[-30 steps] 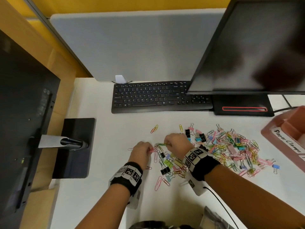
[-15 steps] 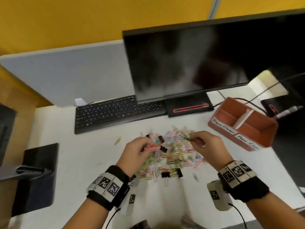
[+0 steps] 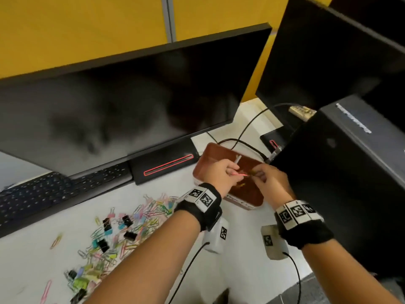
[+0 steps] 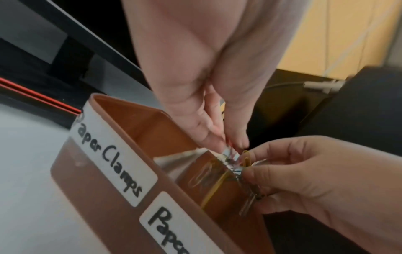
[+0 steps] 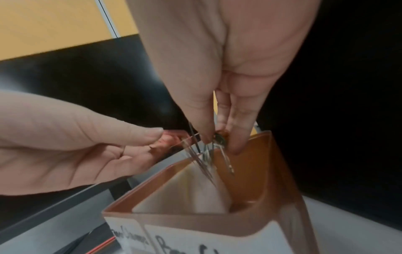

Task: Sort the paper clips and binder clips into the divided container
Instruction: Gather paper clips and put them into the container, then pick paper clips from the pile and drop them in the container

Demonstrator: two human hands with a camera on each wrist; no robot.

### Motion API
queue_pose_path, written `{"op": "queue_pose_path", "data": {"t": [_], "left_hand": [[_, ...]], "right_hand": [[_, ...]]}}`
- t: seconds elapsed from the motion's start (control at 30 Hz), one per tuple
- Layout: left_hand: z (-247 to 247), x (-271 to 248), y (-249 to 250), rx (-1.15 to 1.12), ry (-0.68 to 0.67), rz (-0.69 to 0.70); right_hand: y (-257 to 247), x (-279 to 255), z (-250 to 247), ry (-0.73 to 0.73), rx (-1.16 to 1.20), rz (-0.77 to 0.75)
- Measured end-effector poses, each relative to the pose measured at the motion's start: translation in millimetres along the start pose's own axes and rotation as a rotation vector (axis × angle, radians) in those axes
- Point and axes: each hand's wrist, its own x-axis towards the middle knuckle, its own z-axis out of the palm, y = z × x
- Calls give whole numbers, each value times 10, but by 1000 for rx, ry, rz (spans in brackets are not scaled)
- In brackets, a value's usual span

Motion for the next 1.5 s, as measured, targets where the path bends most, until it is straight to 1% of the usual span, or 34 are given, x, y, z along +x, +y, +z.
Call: {"op": "queue_pose_path", "data": {"t": [0.07, 0.1, 0.13, 0.2, 0.23, 0.27, 0.33, 0.4, 0.47, 0.57, 0.67, 0.8, 0.87, 0.93, 1.0, 1.07, 1.13, 1.2, 1.27, 1.33, 1.4, 1.5], "left_hand": [[77, 60, -3, 53, -14, -40], [83, 61, 5, 79, -6, -30], [66, 44, 16, 95, 14, -9], [-45, -42, -9, 96, 77, 46], [-149, -114, -57, 93, 114, 71], [-264, -199, -123, 95, 154, 92], [-563, -435, -331, 119, 269, 89], [-881, -723, -592, 154, 396, 22], [-1197, -1025, -922, 233, 516, -74], [-1640, -1405, -1418, 401, 689, -237], [-2043, -1647, -1813, 487, 771, -446], [-2570, -1805, -2167, 531, 789, -611], [-2808, -1843, -2307, 542, 740, -674], [-2984, -1856, -2447, 545, 669, -703], [-3098, -1848, -2556, 559, 639, -677], [-3153, -1834, -2620, 561, 651, -608], [-3174, -1813, -2646, 568, 639, -539], [-3172, -1790, -2653, 570, 628, -501], [-3158, -1780, -2648, 533, 638, -499], [-3146, -1782, -2633, 490, 642, -529], [-3156, -1779, -2624, 472, 603, -553], [-3198, -1773, -2642, 526, 519, -537]], "right_hand": [[57, 55, 23, -58, 32, 48], [66, 58, 33, -71, 31, 42], [70, 51, 50, -65, 26, -2], [30, -13, 97, -33, 37, -191], [-14, -58, 139, -45, 55, -288], [-55, -107, 185, -81, 70, -366], [-158, -214, 334, -199, 93, -484], [-256, -322, 530, -343, 76, -549], [-369, -416, 751, -473, 30, -585], [-551, -481, 1093, -558, -47, -637], [-779, -465, 1412, -612, -143, -646], [-1119, -384, 1809, -610, -281, -655], [-1265, -341, 1994, -645, -385, -621], [-1370, -296, 2139, -668, -501, -582], [-1428, -265, 2232, -664, -573, -535], [-1431, -261, 2291, -665, -597, -477], [-1419, -273, 2338, -656, -582, -438], [-1404, -293, 2367, -638, -549, -412], [-1396, -318, 2374, -628, -523, -381], [-1392, -347, 2368, -626, -497, -335], [-1388, -382, 2349, -633, -472, -299], [-1390, -432, 2310, -657, -434, -257]]}}
